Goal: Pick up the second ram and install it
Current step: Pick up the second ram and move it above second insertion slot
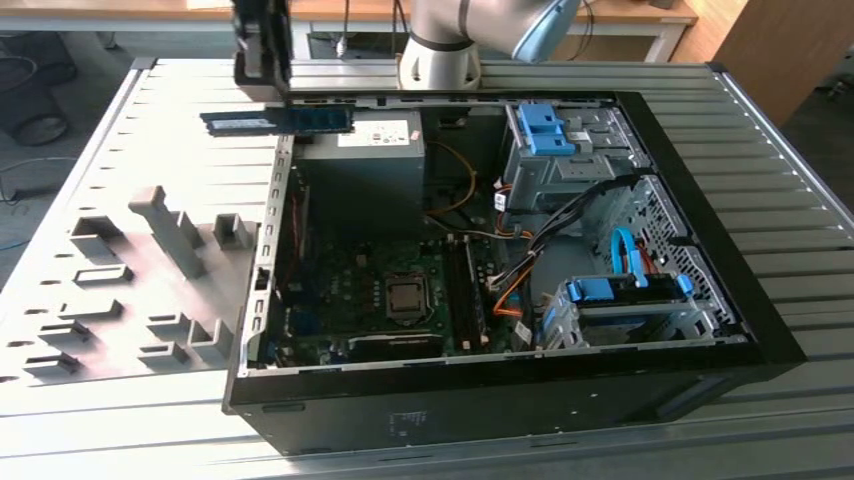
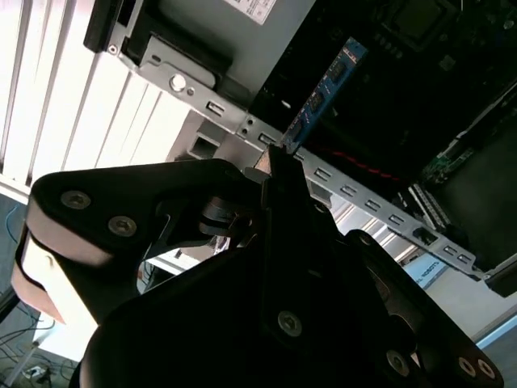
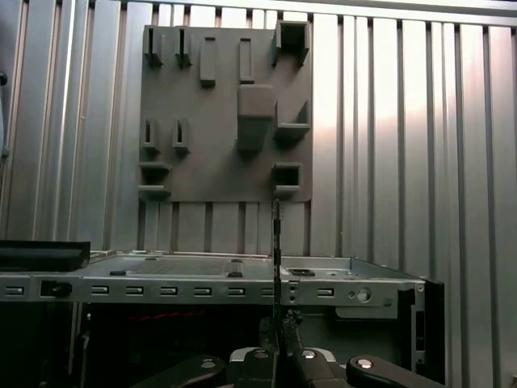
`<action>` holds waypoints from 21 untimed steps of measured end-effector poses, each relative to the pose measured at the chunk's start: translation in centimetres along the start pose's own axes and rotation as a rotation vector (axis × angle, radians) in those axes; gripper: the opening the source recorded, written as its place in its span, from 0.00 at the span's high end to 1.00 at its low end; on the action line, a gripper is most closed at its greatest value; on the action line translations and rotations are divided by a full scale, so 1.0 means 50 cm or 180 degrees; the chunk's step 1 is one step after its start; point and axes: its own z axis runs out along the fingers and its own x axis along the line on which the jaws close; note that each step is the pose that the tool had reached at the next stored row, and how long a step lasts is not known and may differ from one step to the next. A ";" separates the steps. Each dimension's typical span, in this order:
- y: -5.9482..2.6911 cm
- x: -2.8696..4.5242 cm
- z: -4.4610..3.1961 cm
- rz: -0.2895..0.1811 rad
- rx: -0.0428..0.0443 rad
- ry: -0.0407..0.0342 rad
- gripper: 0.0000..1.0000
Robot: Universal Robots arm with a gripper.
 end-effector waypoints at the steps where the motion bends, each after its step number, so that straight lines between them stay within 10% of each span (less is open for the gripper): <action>1: -0.009 0.000 0.000 0.0000 -0.0001 0.0000 0.86; 21: -0.182 0.003 -0.009 0.0001 -0.0009 0.0000 0.86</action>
